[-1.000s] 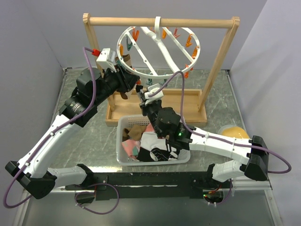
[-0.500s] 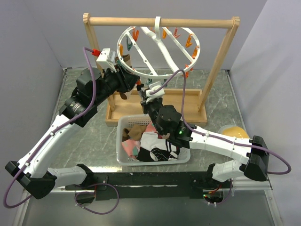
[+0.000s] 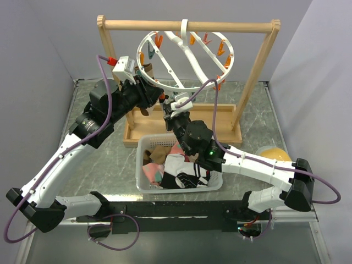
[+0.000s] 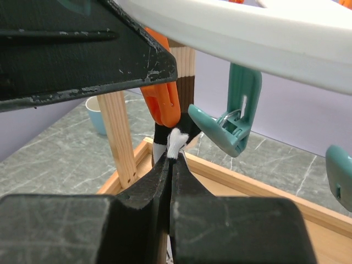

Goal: Clip the socks to the hanger
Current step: Clamp the sock onto the hanger.

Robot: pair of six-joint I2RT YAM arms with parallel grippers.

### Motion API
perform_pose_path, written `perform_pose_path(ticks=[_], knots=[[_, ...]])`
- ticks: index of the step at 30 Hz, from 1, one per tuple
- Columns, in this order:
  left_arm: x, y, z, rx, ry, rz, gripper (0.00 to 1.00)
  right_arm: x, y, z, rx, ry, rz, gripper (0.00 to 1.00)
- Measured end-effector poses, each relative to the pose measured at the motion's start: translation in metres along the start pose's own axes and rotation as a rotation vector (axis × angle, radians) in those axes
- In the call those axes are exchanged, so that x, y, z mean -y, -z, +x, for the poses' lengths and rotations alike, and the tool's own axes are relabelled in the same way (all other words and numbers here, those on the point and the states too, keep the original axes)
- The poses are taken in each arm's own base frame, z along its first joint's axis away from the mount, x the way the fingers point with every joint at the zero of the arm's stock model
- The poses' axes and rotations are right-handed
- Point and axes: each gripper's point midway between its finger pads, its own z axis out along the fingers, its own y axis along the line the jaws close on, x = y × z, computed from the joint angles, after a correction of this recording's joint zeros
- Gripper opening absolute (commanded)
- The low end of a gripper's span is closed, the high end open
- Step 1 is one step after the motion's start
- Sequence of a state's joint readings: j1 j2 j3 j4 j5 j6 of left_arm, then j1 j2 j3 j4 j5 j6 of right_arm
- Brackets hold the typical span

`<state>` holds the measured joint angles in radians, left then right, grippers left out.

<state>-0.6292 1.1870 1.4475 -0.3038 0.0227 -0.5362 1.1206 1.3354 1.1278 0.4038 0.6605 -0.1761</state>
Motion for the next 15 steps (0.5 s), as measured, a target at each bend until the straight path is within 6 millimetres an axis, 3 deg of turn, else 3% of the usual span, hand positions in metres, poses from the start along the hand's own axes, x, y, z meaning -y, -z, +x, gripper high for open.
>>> perform_pose_path(ticks=[15], knots=[[-0.0002, -0.0005, 0.0005, -0.001, 0.001, -0.001, 0.01, -0.0073, -0.0021, 0.0095, -0.022, -0.007, -0.024, 0.0]])
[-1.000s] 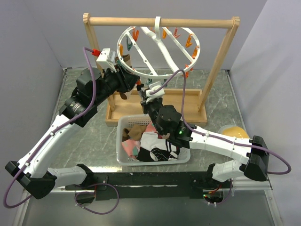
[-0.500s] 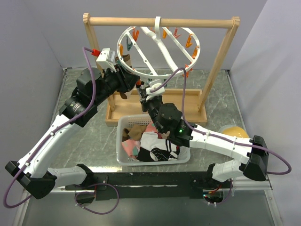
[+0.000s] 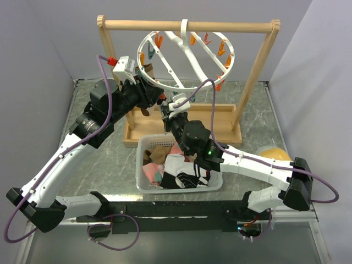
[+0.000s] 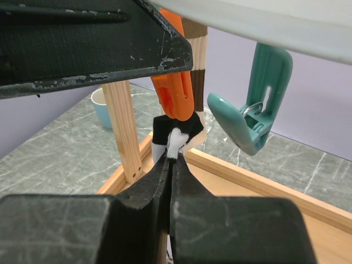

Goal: Clip the socks to the hanger
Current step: Clamp the sock onto the hanger.

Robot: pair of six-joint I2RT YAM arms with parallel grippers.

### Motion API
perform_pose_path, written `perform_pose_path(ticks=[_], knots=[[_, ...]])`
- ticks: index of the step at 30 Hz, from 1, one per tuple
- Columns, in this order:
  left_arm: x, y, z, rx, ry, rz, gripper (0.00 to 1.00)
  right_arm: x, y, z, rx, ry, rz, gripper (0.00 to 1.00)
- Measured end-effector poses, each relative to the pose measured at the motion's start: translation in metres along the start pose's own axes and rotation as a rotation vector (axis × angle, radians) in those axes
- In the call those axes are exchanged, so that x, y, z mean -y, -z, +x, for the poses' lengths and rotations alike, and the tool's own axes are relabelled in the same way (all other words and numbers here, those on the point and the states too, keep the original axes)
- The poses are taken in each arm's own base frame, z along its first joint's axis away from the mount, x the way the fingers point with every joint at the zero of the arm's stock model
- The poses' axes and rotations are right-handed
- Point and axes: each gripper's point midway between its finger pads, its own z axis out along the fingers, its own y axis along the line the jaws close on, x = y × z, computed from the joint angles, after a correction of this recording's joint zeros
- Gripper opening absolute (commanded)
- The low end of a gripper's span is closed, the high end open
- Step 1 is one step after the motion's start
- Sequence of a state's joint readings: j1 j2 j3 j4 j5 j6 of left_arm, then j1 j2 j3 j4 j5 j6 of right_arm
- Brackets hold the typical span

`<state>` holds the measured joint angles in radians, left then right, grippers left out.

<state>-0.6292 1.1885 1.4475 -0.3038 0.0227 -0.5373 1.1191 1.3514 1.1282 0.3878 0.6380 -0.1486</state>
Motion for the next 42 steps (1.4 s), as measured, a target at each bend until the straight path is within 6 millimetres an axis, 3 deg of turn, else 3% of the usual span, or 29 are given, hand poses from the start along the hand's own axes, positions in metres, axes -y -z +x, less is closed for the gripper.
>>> perform_pose_path(ticks=[42], knots=[[0.0009, -0.0003, -0.0012, 0.005, 0.001, 0.004, 0.01, 0.0022, 0.0022, -0.0086, 0.014, 0.031, -0.012, 0.0]])
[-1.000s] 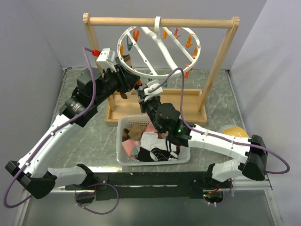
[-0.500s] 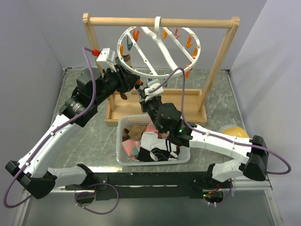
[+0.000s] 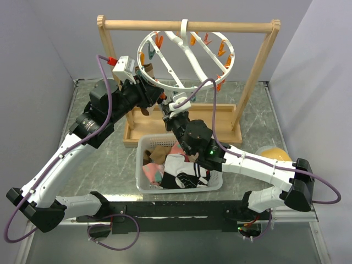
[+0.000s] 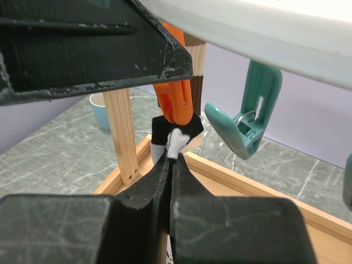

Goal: Clip the socks to the hanger
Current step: Clamp the sock onto the hanger.

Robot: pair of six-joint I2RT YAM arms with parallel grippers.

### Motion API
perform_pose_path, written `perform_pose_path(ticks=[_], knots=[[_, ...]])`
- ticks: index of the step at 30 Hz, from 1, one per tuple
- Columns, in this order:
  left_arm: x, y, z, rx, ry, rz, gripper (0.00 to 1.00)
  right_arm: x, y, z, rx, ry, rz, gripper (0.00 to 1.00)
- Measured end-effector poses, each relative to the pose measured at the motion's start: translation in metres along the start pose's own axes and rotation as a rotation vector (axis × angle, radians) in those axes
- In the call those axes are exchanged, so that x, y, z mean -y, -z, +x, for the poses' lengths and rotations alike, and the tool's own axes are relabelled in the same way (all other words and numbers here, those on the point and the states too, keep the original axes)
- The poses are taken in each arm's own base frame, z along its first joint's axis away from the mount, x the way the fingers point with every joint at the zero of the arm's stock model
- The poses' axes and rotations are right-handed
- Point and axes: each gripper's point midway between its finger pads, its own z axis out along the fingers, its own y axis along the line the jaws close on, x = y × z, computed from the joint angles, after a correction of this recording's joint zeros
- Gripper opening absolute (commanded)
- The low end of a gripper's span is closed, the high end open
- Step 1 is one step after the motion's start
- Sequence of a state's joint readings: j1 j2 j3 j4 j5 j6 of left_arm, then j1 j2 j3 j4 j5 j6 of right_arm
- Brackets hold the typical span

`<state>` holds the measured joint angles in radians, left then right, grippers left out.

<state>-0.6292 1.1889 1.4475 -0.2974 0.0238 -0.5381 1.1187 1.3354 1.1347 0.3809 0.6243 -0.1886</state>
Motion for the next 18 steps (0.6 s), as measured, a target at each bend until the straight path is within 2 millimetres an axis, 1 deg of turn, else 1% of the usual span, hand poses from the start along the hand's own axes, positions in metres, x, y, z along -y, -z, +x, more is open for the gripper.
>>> perform_pose_path(ticks=[9, 18], knots=[[0.001, 0.0, 0.0, -0.002, 0.001, 0.004, 0.01, -0.002, -0.002, -0.019, 0.031, -0.018, -0.013, 0.0], [0.0, -0.001, 0.001, -0.003, 0.001, 0.003, 0.01, -0.002, -0.002, -0.016, 0.022, -0.016, -0.013, 0.0]])
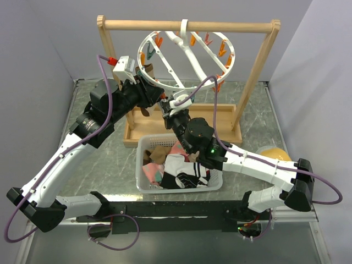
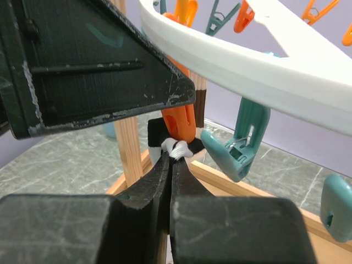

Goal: Clip the socks to the hanger
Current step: Clamp the sock onto the hanger.

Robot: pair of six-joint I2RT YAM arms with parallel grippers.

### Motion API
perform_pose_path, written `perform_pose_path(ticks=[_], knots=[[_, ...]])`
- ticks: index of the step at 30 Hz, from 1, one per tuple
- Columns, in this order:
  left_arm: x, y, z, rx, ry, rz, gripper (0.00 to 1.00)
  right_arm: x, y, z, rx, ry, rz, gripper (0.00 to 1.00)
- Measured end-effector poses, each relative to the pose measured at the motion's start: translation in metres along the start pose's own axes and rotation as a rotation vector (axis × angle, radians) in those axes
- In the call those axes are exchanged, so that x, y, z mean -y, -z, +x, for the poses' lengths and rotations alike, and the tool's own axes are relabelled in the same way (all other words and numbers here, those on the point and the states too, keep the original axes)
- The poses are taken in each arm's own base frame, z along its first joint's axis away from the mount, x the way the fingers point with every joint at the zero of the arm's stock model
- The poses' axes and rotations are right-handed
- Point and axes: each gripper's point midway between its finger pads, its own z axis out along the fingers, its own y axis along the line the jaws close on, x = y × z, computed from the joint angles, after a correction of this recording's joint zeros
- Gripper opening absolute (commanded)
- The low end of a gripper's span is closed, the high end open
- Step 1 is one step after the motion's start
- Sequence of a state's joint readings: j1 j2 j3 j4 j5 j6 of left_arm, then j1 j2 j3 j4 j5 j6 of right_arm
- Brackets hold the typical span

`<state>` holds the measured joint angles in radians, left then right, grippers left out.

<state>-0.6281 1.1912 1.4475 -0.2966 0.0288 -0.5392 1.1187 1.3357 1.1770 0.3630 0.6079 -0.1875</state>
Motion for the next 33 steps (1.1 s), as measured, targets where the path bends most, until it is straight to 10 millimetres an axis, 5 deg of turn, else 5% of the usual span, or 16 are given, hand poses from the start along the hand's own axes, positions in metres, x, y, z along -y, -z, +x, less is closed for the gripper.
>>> perform_pose_path(ticks=[12, 27, 33], knots=[[0.0, 0.0, 0.0, 0.0, 0.0, 0.0, 0.01, 0.006, 0.012, 0.041, -0.09, 0.042, 0.01, 0.0], [-0.001, -0.002, 0.001, -0.005, -0.008, 0.006, 0.01, 0.009, 0.036, -0.01, -0.002, -0.113, -0.082, 0.0], [-0.002, -0.001, 0.006, -0.028, -0.023, 0.054, 0.01, -0.003, 0.051, -0.003, -0.029, -0.249, -0.221, 0.0]])
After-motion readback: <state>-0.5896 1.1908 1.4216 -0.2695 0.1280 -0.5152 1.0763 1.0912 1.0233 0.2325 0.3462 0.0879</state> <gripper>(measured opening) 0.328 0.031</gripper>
